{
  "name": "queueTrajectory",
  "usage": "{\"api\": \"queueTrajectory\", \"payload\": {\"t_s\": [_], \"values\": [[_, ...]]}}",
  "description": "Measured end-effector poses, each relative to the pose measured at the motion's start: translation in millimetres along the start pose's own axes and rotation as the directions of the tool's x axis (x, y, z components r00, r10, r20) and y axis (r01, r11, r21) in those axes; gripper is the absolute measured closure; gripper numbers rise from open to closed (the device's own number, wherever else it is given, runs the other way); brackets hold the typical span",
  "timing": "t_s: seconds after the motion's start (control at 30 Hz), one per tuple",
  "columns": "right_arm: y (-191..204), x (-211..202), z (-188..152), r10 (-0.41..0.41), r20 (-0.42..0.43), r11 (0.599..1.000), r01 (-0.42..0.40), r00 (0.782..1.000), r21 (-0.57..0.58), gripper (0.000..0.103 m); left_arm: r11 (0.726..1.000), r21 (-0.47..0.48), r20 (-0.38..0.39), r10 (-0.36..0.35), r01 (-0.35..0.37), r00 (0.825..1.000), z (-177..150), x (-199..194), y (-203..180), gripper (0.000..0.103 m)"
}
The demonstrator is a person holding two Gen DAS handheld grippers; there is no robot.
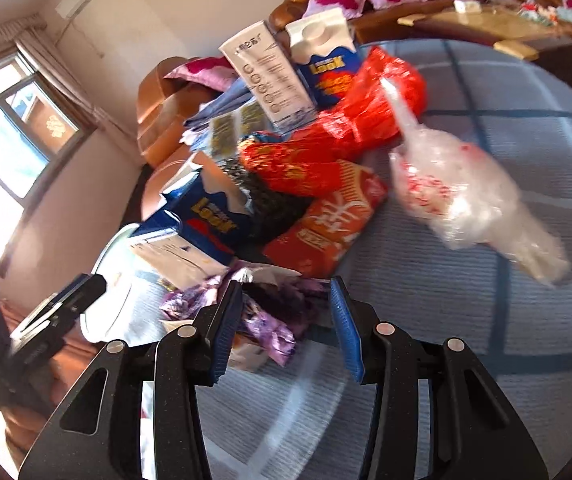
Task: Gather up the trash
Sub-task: 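Grasp the purple wrapper with the right gripper while the left gripper grasps the clear plastic packet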
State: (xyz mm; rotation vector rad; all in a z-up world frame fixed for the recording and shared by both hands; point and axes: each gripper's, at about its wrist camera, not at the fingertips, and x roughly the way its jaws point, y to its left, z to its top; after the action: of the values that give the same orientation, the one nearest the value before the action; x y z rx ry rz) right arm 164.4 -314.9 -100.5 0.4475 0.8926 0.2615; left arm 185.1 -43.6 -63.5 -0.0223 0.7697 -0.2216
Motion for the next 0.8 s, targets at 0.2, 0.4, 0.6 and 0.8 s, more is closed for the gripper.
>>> {"api": "queueTrajectory", "payload": {"t_s": [0.2,0.4,0.6,0.8], "values": [[9.1,-7.6,4.6,-0.022,0.026,1.0,0.023,0.999,-0.021,0.048,1.0,0.008,-0.007,-0.007,0.007,1.0,-2.1,5.1,-1.6,0.026],[9.8,22.4,3.0,-0.041,-0.048,0.999,0.039,0.998,-0.035,0.063,0.999,0.022,-0.003,-0.022,0.023,1.0,-3.8,3.2,-8.1,0.026],[3.4,11.7,6.4,-0.068,-0.009,0.997,0.068,0.998,-0.028,0.098,1.0,0.006,0.002,-0.007,0.006,1.0,-2.6,1.8,-1.6,0.026],[-8.4,-14.7,8.3,-0.142,0.082,0.99,0.142,0.987,0.006,0.099,1.0,0.01,-0.002,-0.016,0.016,1.0,-4.3,2.8,-5.4,0.026]]}}
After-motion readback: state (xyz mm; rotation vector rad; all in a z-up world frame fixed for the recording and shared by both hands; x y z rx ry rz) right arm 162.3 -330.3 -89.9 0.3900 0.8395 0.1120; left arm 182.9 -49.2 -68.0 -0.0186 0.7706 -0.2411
